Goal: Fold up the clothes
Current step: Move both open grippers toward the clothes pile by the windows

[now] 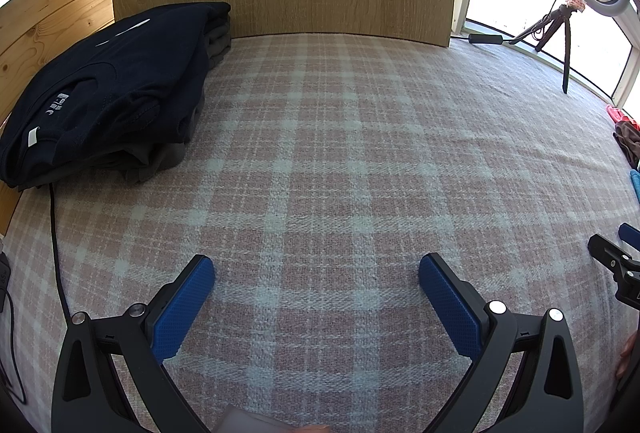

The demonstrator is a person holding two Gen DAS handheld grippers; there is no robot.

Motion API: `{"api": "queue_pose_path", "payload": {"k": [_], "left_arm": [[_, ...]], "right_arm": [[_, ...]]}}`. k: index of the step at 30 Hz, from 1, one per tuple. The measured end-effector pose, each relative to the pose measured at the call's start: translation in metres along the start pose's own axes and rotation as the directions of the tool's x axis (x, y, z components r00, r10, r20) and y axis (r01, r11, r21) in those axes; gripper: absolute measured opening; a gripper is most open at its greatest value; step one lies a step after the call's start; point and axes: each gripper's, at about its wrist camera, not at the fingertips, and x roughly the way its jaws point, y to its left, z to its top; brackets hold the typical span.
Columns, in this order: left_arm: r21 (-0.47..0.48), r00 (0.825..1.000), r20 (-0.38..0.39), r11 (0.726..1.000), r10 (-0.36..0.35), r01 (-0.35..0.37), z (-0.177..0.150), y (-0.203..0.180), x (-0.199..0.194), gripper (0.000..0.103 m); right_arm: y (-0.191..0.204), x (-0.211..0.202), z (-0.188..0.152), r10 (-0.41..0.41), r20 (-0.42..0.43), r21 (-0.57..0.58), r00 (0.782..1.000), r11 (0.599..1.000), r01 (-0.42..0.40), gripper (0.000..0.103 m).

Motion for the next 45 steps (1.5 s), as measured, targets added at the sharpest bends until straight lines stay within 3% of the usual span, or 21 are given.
{"api": "queue_pose_path", "payload": {"k": [23,29,35,45], "left_arm": [[0.000,1.000,-0.016,1.000,-0.012,0.012,0.002,0.001,0.004,0.103],[-0.041,1.000,-0.022,0.999,-0.010,0.009,0.010,0.003,-0.011,0.097],[-0.012,0.998,0.054,0.999,-0.030,0.030,0.022,0.004,-0.062,0.097],[0.050,0.979,0.184,0.995,-0.089,0.081,0.041,0.019,-0.142,0.097]], "right_arm": [[-0.001,0.001,0.001,0.009,-0.005,-0.010,1.000,1.000,-0.009,0.103],[-0.005,-0.002,0.002,0.000,-0.043,0.000,0.999,1.000,0.000,0.103],[-0.004,-0.053,0.004,0.008,-0.002,0.058,1.000,0.998,-0.008,0.103],[-0.009,-0.162,0.019,-0.126,0.122,0.177,0.984,0.979,0.104,0.103]]}}
